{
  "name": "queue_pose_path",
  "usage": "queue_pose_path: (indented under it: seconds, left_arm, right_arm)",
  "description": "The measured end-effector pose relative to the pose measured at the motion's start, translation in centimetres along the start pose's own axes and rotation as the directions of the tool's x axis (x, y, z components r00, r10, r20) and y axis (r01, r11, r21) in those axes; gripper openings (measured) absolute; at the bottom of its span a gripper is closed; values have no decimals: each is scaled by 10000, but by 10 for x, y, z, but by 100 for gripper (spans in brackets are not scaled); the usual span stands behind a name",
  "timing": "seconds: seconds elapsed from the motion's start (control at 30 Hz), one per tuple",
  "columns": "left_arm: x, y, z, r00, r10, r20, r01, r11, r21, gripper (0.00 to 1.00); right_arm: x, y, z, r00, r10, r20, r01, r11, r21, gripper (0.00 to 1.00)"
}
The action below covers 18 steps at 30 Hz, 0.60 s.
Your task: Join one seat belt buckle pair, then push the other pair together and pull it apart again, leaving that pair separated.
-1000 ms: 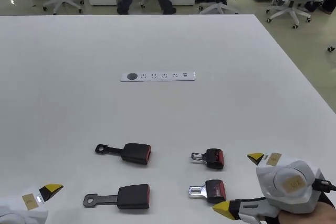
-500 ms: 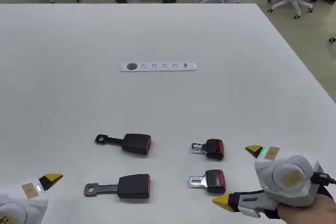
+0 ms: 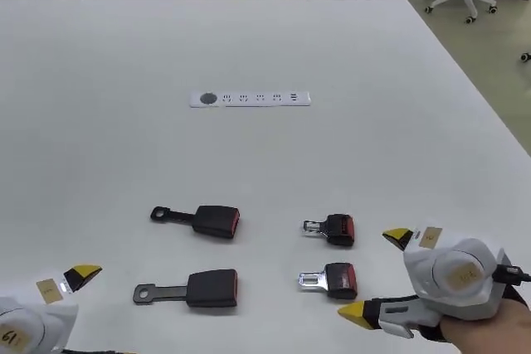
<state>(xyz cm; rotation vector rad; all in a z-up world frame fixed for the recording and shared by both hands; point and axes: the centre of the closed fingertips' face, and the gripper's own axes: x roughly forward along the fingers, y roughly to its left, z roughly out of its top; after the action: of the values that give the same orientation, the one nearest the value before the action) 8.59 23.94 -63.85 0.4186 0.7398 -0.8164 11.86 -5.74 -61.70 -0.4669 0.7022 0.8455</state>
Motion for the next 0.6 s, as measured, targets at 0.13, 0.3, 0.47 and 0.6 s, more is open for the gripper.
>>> queue_pose_path:
  seconds: [0.13,0.3,0.47,0.6]
  left_arm:
    - [5,1,8,9999,-157,62,155,9993,335,85]
    - [20,-4,29,9981,-587,201,567,9943,902,82]
    - [39,-21,45,9900,-1396,208,1358,9822,1295,73]
    - [51,-28,47,9863,-1647,-73,1637,9728,1641,71]
  right_arm:
    - [5,5,2,9999,113,52,-110,9982,-584,72]
    - [11,9,3,9991,415,131,-403,9963,-765,66]
    - [20,11,1,9967,799,-120,-808,9893,-1211,61]
    - [28,5,-4,9955,907,-258,-934,9863,-1357,57]
